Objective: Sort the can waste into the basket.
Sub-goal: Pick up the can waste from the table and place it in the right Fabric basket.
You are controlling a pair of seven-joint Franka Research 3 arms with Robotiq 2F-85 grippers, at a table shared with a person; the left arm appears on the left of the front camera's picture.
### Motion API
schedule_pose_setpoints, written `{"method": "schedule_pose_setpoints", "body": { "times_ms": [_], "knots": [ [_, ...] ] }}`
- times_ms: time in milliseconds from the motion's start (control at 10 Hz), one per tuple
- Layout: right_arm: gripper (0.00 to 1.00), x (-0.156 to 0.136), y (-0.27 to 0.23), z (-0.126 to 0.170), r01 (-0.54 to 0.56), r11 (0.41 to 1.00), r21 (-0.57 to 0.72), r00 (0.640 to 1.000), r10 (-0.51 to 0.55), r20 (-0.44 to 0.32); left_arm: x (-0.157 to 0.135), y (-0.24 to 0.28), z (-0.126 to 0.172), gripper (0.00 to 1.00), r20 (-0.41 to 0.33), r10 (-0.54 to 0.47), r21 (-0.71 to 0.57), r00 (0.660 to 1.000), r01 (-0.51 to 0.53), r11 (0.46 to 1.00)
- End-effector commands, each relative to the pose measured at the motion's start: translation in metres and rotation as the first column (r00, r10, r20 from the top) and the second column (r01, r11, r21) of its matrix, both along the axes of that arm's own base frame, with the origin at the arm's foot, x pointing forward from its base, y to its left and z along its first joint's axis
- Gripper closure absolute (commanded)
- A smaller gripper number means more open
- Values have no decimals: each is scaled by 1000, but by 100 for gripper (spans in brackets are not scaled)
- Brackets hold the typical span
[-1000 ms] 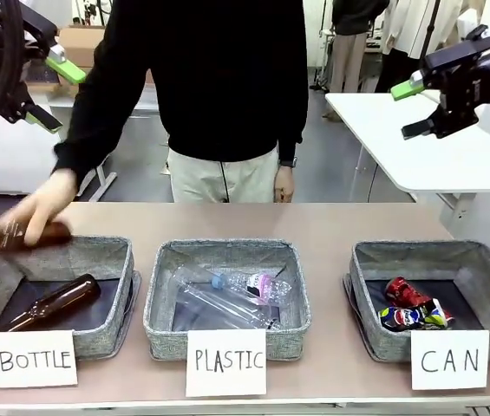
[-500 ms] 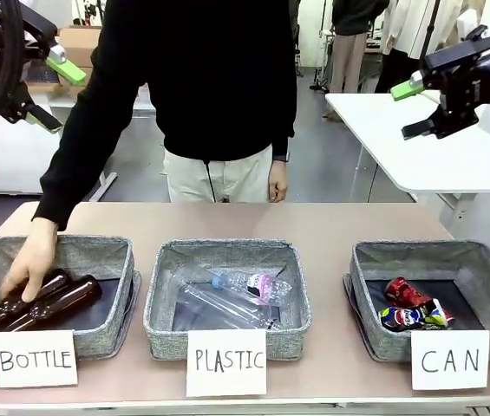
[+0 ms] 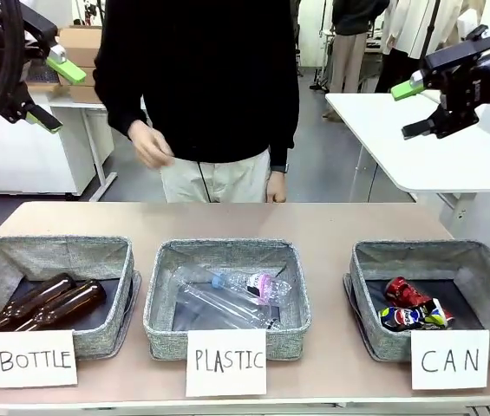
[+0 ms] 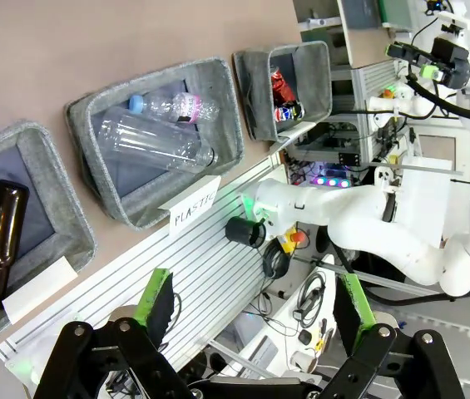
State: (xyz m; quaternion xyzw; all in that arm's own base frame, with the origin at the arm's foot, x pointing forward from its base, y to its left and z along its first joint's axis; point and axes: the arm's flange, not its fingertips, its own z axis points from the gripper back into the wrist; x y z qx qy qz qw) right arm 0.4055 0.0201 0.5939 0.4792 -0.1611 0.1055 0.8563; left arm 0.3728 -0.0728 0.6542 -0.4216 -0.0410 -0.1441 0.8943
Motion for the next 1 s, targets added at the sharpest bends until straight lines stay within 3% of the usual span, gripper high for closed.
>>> {"method": "schedule_pose_setpoints", "body": {
  "times_ms": [0,900],
  "knots": [
    [0,-3,1,-3,-15,1000,-13,1000,16,15,-3,1,1,0,0,-4,7,1000,4,1000],
    [0,-3,1,-3,-15,1000,-13,1000,16,15,-3,1,1,0,0,-4,7,1000,4,1000]
  ]
}}
